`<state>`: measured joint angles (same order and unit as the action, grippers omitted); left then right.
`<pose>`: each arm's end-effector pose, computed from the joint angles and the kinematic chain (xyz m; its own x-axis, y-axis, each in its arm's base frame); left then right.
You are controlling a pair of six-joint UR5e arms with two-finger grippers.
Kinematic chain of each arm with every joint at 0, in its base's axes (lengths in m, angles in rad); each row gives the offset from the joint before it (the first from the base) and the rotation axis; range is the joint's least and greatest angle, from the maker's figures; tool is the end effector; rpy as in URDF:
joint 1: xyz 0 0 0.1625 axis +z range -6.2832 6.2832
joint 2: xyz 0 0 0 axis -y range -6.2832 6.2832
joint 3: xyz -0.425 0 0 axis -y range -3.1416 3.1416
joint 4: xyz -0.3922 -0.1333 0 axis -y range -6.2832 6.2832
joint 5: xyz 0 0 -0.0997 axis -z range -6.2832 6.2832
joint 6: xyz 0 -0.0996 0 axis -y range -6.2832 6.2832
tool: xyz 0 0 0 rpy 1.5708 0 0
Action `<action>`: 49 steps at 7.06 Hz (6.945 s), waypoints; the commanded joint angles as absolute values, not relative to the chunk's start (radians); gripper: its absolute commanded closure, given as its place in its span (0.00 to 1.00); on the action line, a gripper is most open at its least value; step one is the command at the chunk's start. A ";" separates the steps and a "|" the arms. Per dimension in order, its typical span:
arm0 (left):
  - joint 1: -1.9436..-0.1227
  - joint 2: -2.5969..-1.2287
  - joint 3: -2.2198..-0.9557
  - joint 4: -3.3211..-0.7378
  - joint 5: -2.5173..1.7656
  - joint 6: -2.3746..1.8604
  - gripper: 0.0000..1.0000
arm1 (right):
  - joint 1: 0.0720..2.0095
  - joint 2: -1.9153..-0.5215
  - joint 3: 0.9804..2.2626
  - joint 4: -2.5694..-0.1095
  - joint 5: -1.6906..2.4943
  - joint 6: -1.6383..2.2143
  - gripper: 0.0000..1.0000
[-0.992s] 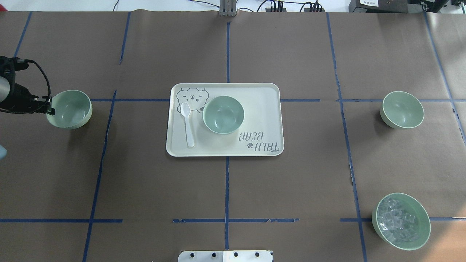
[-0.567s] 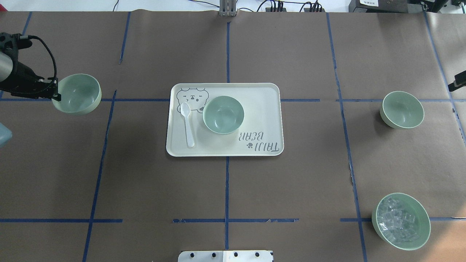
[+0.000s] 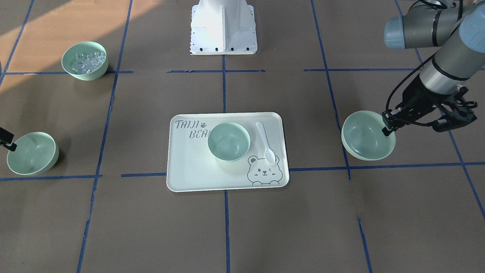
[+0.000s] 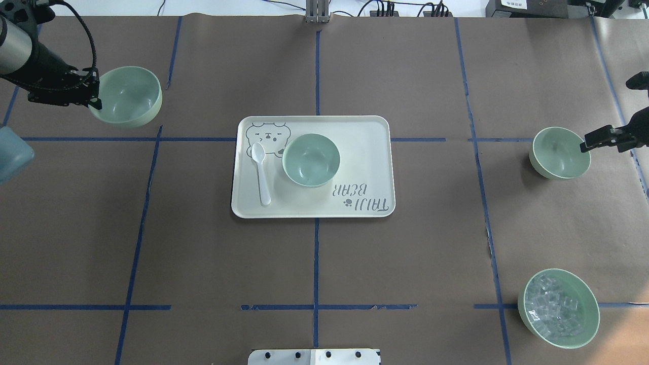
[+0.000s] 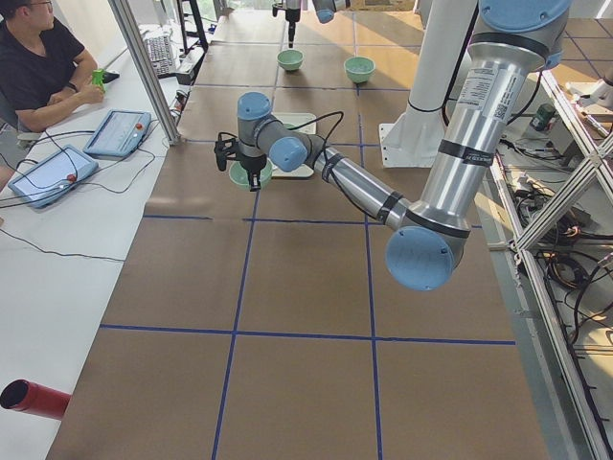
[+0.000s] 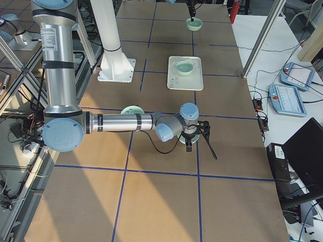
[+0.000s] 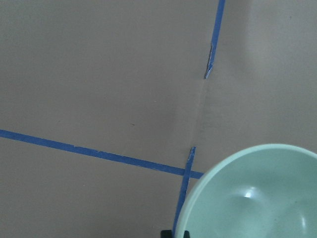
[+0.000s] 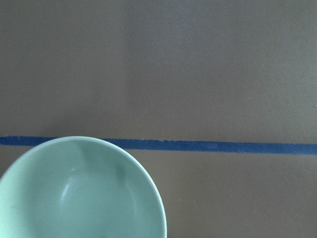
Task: Stack green bowls together
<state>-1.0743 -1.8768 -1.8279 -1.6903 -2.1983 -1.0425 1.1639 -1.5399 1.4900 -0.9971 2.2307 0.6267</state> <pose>0.2143 -0.5526 0.3581 0.5891 -0.2307 -0.7745 0.2760 0.9582 -0.0755 -0.1436 -0.5158 0.6251 0.6904 -0.0150 0.7233 -0.0768 0.9926 0.0938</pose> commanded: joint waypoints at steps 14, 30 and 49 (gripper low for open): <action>-0.652 -2.246 -1.678 -1.754 -1.954 -1.555 1.00 | 1.224 -1.442 1.448 -0.951 2.494 0.730 1.00; -0.809 -2.152 -1.710 -1.802 -2.049 -1.280 0.00 | 1.041 -1.130 1.525 -0.965 2.481 1.136 1.00; -1.092 -1.910 -1.793 -1.740 -2.133 -0.780 0.00 | 0.828 -0.965 1.683 -1.342 2.161 1.184 0.00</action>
